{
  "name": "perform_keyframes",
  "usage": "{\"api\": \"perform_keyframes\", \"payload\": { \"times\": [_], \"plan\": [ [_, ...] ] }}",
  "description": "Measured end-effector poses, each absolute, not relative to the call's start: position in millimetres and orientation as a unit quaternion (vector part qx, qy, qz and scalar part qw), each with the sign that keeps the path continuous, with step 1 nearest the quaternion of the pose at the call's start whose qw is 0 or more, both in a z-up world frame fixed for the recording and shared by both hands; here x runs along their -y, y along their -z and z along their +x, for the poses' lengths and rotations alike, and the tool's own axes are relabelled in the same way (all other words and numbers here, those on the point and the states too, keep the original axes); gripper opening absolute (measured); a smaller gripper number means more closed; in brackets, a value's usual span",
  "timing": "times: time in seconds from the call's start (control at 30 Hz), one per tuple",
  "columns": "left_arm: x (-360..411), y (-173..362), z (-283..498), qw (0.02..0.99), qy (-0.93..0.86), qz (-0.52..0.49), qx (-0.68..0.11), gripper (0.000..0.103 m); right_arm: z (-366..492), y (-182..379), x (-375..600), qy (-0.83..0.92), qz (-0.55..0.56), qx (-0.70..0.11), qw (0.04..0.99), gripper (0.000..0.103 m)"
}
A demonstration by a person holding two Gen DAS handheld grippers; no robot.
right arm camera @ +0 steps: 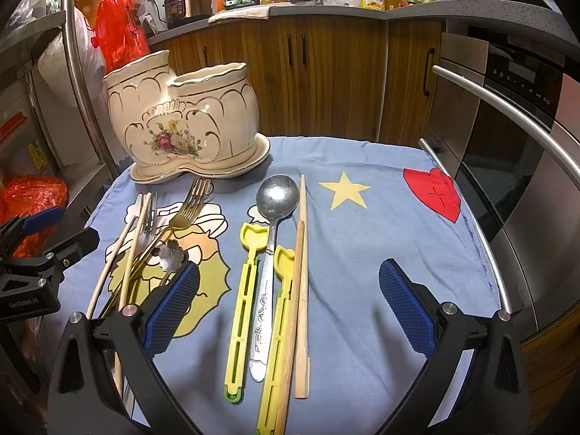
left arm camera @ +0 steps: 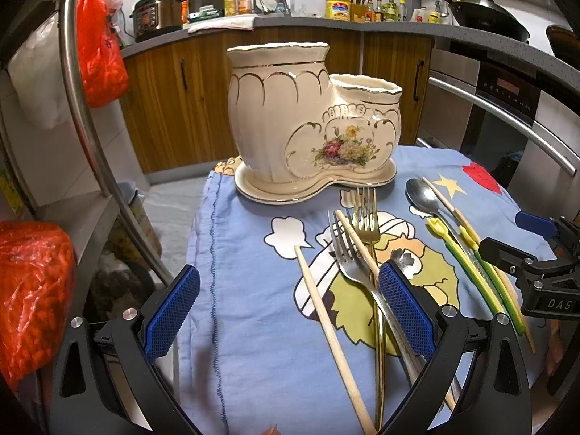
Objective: Organize utensils
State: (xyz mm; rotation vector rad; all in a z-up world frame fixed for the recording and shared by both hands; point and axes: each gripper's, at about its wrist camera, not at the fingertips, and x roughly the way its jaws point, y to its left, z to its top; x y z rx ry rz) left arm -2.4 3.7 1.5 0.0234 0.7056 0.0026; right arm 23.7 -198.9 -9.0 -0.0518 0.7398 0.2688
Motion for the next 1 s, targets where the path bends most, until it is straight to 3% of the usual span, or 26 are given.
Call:
{"api": "perform_keyframes", "payload": {
  "times": [1.0],
  "plan": [
    [-3.1,2.1,0.1,0.934,-0.002,0.019,-0.356,0.098,27.7,10.6,201.2,-0.115,-0.027,-0.366,0.923,0.098]
  ]
}}
